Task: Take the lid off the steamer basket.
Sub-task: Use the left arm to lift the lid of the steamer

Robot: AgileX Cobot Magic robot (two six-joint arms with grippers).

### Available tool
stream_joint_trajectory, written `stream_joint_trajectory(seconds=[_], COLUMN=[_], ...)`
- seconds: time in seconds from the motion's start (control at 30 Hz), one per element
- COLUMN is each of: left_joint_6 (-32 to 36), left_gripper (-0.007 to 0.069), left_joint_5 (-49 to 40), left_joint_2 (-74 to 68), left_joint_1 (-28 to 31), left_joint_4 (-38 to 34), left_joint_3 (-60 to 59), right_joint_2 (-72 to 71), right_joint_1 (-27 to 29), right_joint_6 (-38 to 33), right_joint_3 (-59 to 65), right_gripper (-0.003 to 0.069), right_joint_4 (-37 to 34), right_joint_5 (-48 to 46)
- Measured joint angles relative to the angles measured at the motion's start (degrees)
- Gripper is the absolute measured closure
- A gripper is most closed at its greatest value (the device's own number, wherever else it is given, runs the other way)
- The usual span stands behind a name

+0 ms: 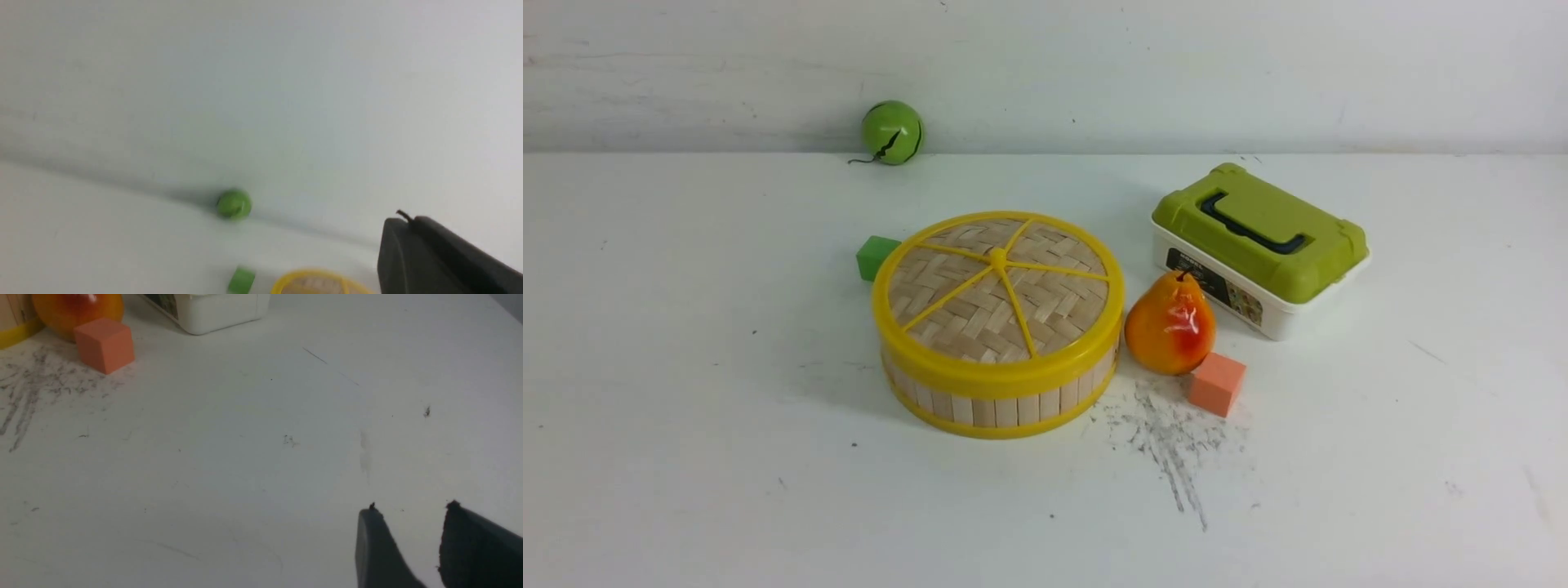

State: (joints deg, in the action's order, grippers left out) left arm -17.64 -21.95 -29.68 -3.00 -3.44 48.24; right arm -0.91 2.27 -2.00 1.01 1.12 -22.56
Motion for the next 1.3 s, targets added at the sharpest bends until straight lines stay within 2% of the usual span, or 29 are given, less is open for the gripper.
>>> stream_joint_trajectory(seconds=[0.13,0.23,0.4,0.43,0.47,0.57,0.63,0.73,0.83,0.87,0.97,1.07,1.17,1.3], left_joint_6=[0.24,2.10,17.64,18.62,23.65,27.32,27.24,24.05,19.01,18.37,14.79,12.90,12.86,13.55], left_gripper=[0.0637,0.0637,0.0637,0.0637,0.0637,0.0637,0.0637,0.0637,0.0637,0.0637,0.0637,0.0633,0.0587,0.0466], left_joint_5=[-12.73,-17.22,-22.52,-22.72,-25.52,-32.17,-35.05,-40.22,-42.84,-42.95,-44.16,-44.17,-43.08,-40.83], left_joint_2=[-15.61,-22.71,-36.94,-37.37,-41.89,-48.62,-51.83,-59.90,-66.07,-66.07,-72.76,-78.26,-82.80,-87.32], left_joint_1=[0.00,0.00,0.05,0.05,0.05,0.05,-0.02,-2.28,-8.22,-8.22,-15.62,-19.60,-22.11,-24.27], left_joint_4=[-0.24,-1.63,-18.91,-19.71,-27.04,-32.29,-33.01,-28.82,-18.68,-17.97,-7.35,-1.76,1.14,3.76], left_joint_3=[9.07,12.89,20.38,20.90,23.94,29.28,32.14,40.33,48.79,49.31,57.41,63.43,67.06,70.13], right_joint_2=[0.00,0.00,0.00,0.00,0.00,0.00,0.00,0.00,0.00,0.00,0.00,0.00,0.00,0.00], right_joint_1=[0.00,0.00,0.00,0.00,0.00,0.00,0.00,0.00,0.00,0.00,0.00,0.00,0.00,0.00], right_joint_6=[0.00,0.00,0.00,0.00,0.00,0.00,0.00,0.00,0.00,0.00,0.00,0.00,0.00,0.00], right_joint_3=[0.00,0.00,0.00,0.00,0.00,0.00,0.00,0.00,0.00,0.00,0.00,0.00,0.00,0.00], right_gripper=[0.0419,0.0419,0.0419,0.0419,0.0419,0.0419,0.0419,0.0419,0.0419,0.0419,0.0419,0.0419,0.0419,0.0419], right_joint_4=[0.00,0.00,0.00,0.00,0.00,0.00,0.00,0.00,0.00,0.00,0.00,0.00,0.00,0.00], right_joint_5=[0.00,0.00,0.00,0.00,0.00,0.00,0.00,0.00,0.00,0.00,0.00,0.00,0.00,0.00])
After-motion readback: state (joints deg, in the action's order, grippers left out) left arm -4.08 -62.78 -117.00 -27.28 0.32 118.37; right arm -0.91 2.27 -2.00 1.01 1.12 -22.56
